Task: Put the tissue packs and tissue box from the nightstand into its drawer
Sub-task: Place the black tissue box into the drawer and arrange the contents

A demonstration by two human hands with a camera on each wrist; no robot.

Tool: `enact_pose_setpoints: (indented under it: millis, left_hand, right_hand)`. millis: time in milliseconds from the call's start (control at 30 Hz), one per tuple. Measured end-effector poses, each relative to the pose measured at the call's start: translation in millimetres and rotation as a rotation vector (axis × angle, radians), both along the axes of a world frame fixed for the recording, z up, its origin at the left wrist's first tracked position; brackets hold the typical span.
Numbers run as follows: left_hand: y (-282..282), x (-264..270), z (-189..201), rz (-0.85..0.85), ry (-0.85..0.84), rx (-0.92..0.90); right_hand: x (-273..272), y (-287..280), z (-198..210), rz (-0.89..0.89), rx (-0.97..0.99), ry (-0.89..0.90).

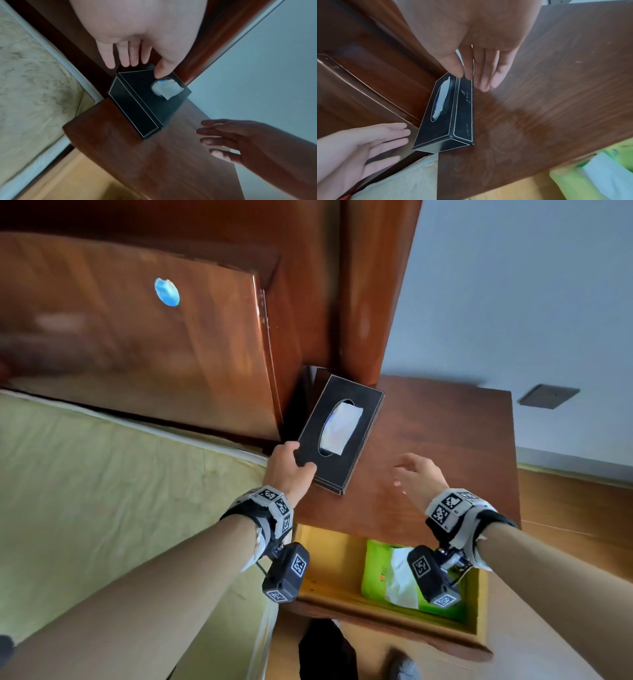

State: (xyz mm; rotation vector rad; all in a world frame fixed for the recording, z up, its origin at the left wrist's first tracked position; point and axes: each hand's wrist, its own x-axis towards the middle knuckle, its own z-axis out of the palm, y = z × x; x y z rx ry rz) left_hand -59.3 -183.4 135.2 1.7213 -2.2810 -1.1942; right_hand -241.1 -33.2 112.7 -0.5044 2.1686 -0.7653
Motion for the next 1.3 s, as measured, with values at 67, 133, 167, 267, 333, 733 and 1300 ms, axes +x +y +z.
enact_pose_setpoints:
  millis: [67, 133, 167, 267, 333, 733, 1300]
  left_hand:
    - [-21, -5, -7, -0.031, -0.046, 0.040]
    - [-38, -10, -16, -0.044, -0.082, 0.107]
    - [-46, -13, -20, -0.048, -0.090, 0.137]
    - [-62, -22, -29, -0.056, -0.062, 0.211]
    - [-67, -27, -35, -0.068, -0.011, 0.250]
    - [-89, -21, -61, -0.103, 0.105, 0.493]
    - [-78, -11, -71, -0.060, 0.126, 0.555]
  right_hand:
    - [2, -22, -4, 0.005, 0.013, -0.023]
    - [3, -41, -7, 0.008, 0.022, -0.038]
    - [4, -50, -10, 0.015, 0.028, -0.041]
    - [6, -72, -14, 0.030, 0.053, -0.055]
    - [7, -81, -17, 0.026, 0.068, -0.062]
    - [14, -87, -46, -0.006, 0.098, -0.116]
    - [23, -75, -51, -0.035, 0.069, -0.114]
